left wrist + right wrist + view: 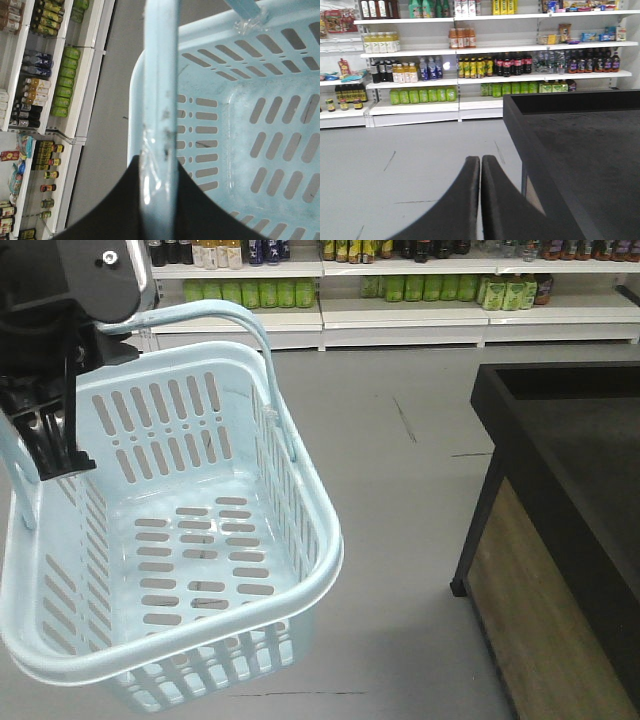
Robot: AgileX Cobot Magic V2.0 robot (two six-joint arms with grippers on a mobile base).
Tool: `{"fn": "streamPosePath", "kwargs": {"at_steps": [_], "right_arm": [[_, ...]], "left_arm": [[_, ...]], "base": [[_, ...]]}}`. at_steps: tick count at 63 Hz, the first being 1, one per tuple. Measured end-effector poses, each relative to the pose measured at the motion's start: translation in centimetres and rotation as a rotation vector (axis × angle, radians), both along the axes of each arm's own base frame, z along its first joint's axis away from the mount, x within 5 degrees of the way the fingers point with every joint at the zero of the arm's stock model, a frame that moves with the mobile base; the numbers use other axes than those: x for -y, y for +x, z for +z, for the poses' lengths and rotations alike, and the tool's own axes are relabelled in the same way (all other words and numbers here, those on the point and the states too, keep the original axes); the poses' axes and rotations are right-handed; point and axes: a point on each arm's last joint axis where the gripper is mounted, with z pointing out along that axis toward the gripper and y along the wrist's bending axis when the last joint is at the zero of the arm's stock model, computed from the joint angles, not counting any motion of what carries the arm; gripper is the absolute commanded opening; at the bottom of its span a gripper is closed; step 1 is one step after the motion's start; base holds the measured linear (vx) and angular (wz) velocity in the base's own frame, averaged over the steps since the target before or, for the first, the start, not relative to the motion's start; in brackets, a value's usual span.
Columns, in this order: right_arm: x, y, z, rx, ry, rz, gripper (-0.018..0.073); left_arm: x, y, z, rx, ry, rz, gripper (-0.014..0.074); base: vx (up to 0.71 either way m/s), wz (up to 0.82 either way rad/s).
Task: Pick three apples into basket with both arms
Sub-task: 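Drive the base along the aisle carrying the basket in the left gripper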
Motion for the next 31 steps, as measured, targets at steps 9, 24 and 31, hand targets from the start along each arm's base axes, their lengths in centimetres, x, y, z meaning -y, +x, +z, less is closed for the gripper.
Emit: {"fn": "streamPosePath", "kwargs": {"at_steps": [9,24,31], "right_arm": [[0.0,0.0,0.0,0.0,0.0,0.0,-0.0008],[0.0,0.0,0.0,0.0,0.0,0.0,-0.0008],[0.0,0.0,0.0,0.0,0.0,0.0,-0.0008]], "left_arm": [[0.0,0.0,0.0,0.0,0.0,0.0,-0.0006],[0.0,0.0,0.0,0.0,0.0,0.0,-0.0006],[0.0,0.0,0.0,0.0,0.0,0.0,-0.0006]], "base": [[0.09,0.16],[0.09,0.11],[0.09,0.05]]}}
